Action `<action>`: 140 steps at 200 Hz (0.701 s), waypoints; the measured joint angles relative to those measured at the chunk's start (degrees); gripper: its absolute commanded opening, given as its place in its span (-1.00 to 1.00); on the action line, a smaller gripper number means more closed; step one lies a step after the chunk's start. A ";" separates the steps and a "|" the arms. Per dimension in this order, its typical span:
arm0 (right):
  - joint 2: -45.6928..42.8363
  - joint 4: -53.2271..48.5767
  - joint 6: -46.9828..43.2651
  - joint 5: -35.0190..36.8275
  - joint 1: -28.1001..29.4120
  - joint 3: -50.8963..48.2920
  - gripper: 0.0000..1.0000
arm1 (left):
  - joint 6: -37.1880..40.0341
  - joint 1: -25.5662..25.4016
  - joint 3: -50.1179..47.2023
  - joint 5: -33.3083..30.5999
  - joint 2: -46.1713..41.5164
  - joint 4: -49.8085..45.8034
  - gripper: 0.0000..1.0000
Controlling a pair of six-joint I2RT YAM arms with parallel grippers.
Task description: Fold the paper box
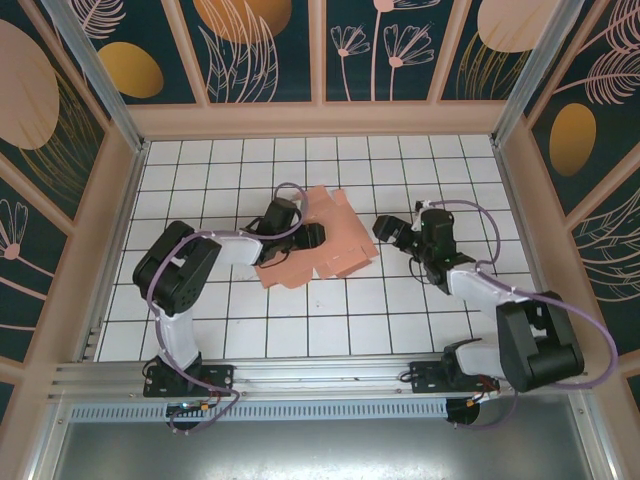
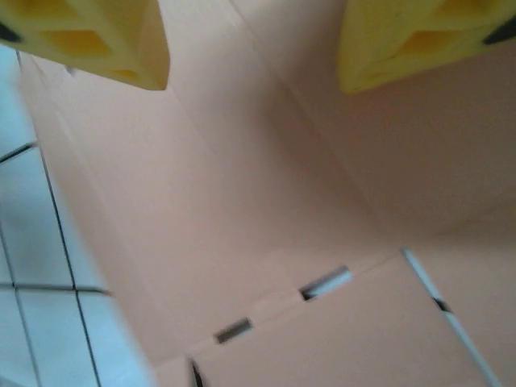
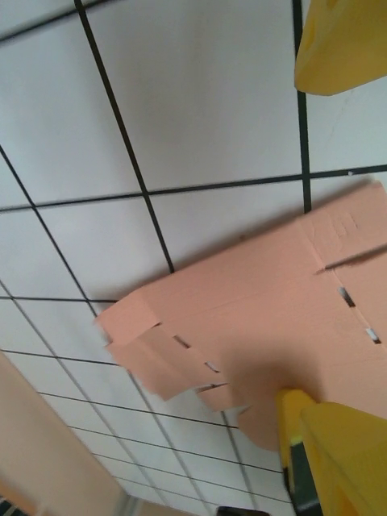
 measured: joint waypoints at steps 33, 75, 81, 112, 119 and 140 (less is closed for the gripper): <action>9.20 -1.38 -4.11 -6.40 -0.02 7.34 0.86 | -1.18 0.31 -1.90 0.33 0.07 3.43 -0.09; 23.52 -7.89 -9.84 -16.28 -0.13 20.20 0.73 | -1.29 0.59 -3.54 0.83 0.04 6.62 -0.08; 24.94 -8.46 -10.54 -17.22 -0.13 21.31 0.73 | -1.29 0.59 -3.65 0.85 0.04 6.91 -0.07; 29.53 -12.11 -14.80 -21.57 -0.68 24.63 0.67 | -1.29 0.63 -3.87 1.03 0.04 7.39 -0.06; 30.25 -12.70 -15.52 -22.84 -1.05 25.31 0.61 | -1.27 0.63 -3.87 1.16 0.04 7.39 -0.06; 32.22 -13.53 -16.79 -25.79 -2.14 27.30 0.38 | -1.27 0.63 -3.87 1.38 0.04 7.41 -0.05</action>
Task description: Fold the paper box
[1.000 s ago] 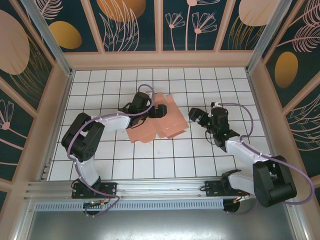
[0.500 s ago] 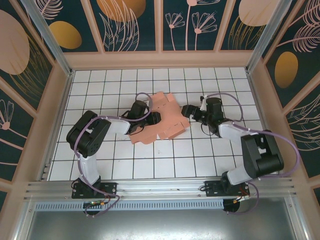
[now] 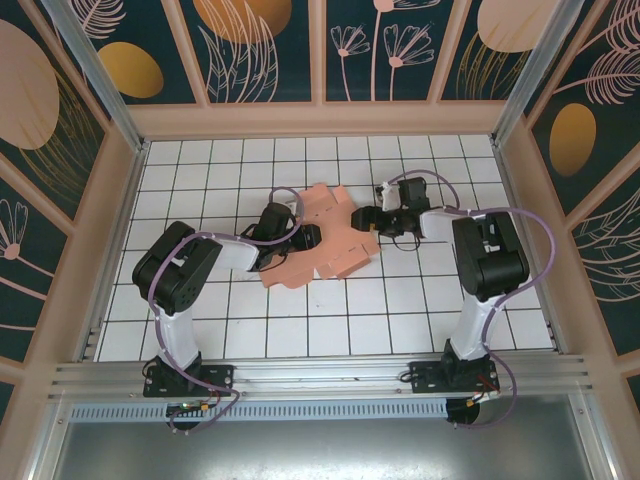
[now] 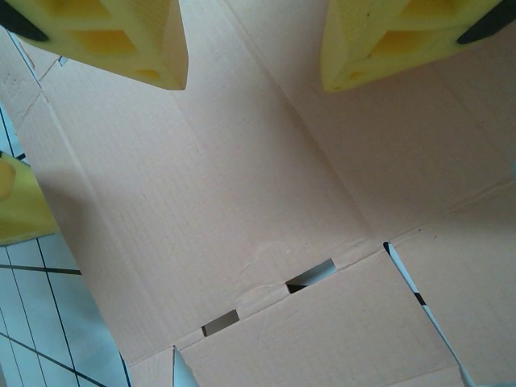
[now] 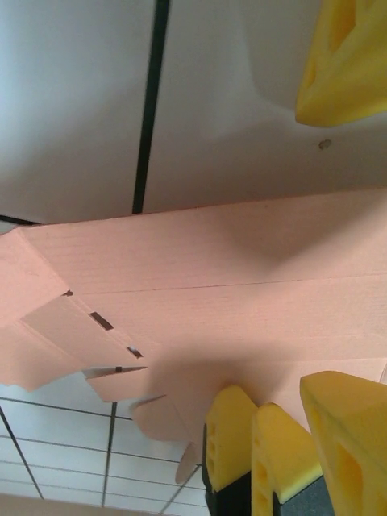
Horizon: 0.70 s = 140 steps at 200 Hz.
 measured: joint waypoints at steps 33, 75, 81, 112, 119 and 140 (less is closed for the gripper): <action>2.14 0.76 -0.42 -6.19 -0.68 1.05 0.08 | 0.02 0.07 -0.04 0.22 0.00 0.17 0.00; 3.50 2.51 0.66 -9.70 -0.81 1.05 -0.52 | 0.22 0.04 -0.24 0.46 -0.13 0.57 0.05; 3.50 2.97 0.79 -9.68 -0.83 1.05 -0.60 | 0.22 0.07 -0.24 0.46 -0.13 0.59 0.06; 3.48 5.16 2.34 -9.64 -0.92 0.87 -1.00 | 0.33 0.04 -0.24 0.50 -0.17 0.70 0.11; 3.48 5.49 2.60 -9.73 -0.94 0.81 -1.00 | 0.46 0.04 -0.24 0.55 -0.17 0.79 0.12; 3.45 6.21 2.23 -9.97 -1.03 0.59 -1.00 | 0.59 0.04 -0.24 0.68 -0.22 0.85 0.16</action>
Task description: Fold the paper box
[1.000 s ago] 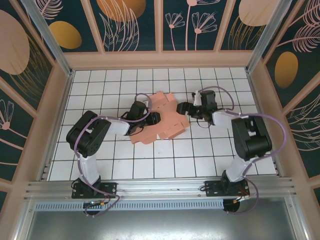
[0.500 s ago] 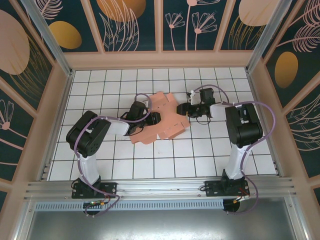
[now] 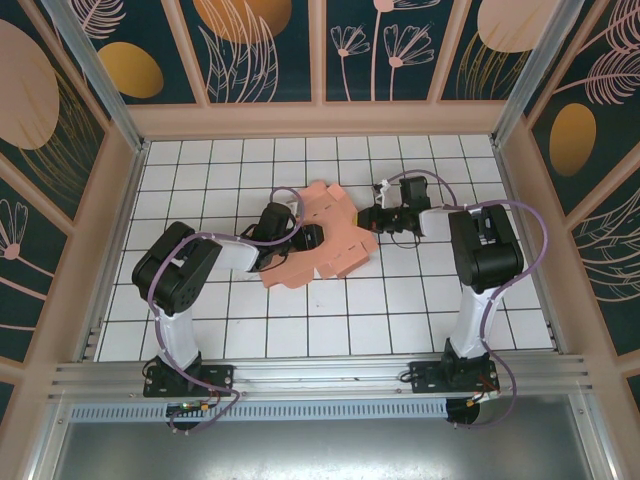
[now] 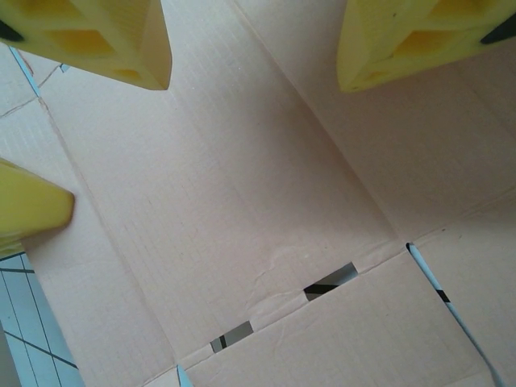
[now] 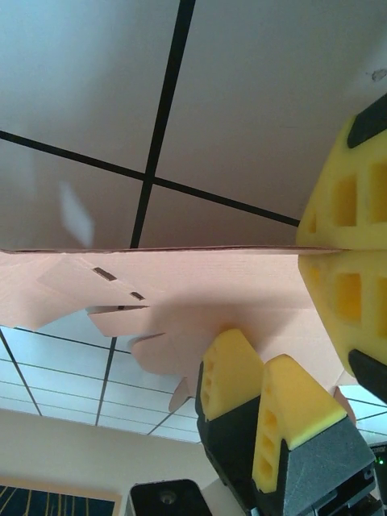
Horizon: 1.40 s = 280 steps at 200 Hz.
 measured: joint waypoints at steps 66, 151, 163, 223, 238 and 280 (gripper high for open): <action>-0.55 0.44 -0.28 -0.07 -0.11 -0.09 -1.00 | 0.26 0.00 0.00 0.26 -0.20 -0.07 0.21; -4.72 -2.64 -4.17 7.61 1.64 -1.25 -1.00 | -0.22 -0.11 -2.99 0.50 -4.46 -0.48 0.88; -6.34 -3.65 -5.60 9.94 1.95 -1.25 -1.00 | -0.70 -0.09 -4.90 -0.98 -7.45 -1.44 0.98; -11.61 -11.19 -13.40 25.97 5.33 -1.18 -1.00 | -1.03 0.35 -6.45 -7.65 -19.39 -3.69 0.98; -11.93 -13.27 -15.08 33.66 8.15 -1.18 -1.00 | -0.98 0.57 -6.45 -8.96 -20.24 -4.44 0.98; -13.22 -14.23 -17.42 54.84 15.19 -1.22 -1.00 | -0.98 0.68 -7.58 -11.06 -20.83 -5.92 0.98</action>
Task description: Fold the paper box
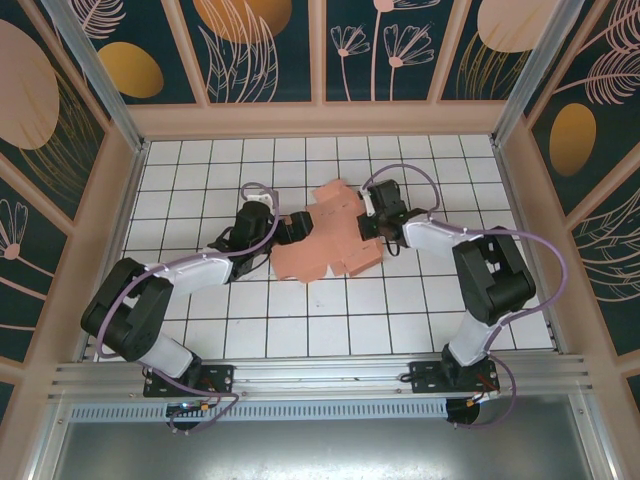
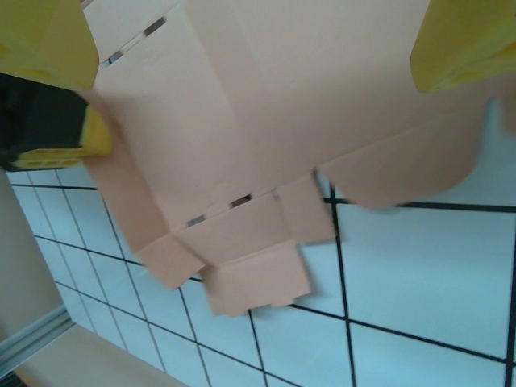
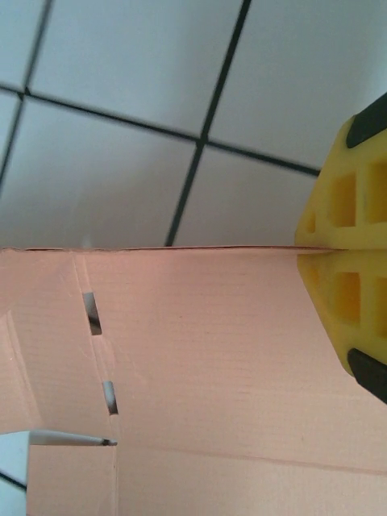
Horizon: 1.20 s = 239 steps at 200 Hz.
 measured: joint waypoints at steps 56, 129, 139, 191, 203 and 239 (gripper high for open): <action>-0.42 1.73 -2.86 22.16 6.49 -0.24 -1.00 | -0.02 0.00 -1.11 -0.31 -0.98 -0.50 0.98; 7.56 1.99 -8.48 37.75 12.09 -0.24 -1.00 | -0.04 0.00 -1.97 -1.42 -2.58 -1.09 0.97; 8.26 2.23 -9.49 39.04 12.50 -0.24 -1.00 | -0.04 0.00 -2.03 -1.51 -2.58 -1.14 0.97; 9.18 6.71 -13.20 41.66 13.57 -2.36 -1.00 | -0.04 0.00 -2.08 -1.46 -2.58 -1.51 0.97; 8.22 6.78 -12.72 39.85 13.25 -3.13 -1.00 | -0.04 0.00 -2.08 -1.46 -2.58 -1.53 0.97; 1.44 6.29 -8.09 29.51 9.64 -3.74 -1.00 | -0.04 0.00 -2.08 -1.31 -2.58 -1.60 0.98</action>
